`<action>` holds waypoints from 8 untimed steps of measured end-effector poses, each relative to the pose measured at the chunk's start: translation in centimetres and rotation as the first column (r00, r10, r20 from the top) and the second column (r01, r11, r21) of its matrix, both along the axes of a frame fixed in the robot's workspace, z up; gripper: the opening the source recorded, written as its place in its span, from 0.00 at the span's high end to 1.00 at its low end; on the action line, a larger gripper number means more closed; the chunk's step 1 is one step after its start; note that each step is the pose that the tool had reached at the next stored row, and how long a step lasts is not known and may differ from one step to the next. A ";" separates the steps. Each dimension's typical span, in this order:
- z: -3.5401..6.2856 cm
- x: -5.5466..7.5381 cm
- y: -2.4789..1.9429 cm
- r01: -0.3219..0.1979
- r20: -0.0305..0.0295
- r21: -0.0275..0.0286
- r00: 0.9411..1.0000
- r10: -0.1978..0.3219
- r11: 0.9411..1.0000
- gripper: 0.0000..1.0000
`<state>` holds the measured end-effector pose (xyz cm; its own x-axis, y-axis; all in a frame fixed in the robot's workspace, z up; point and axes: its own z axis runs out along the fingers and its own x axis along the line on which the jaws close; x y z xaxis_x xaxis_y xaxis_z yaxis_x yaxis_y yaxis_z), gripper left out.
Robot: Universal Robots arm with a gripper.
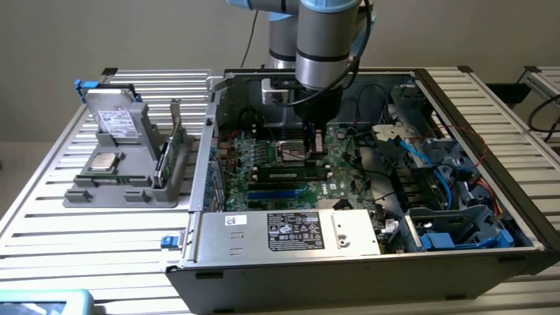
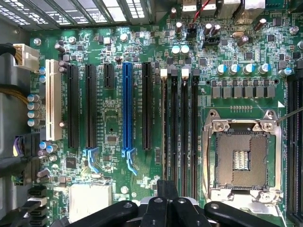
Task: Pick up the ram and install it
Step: 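Press down the ram until it locks into place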
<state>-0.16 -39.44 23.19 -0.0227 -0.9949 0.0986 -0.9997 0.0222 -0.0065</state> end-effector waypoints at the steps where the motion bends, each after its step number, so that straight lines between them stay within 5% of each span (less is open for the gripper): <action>1: -0.04 0.0 0.00 0.000 0.000 0.000 1.000 0.000 1.000 0.89; 8: -0.27 0.0 -0.01 0.000 0.000 0.000 1.000 0.000 1.000 0.89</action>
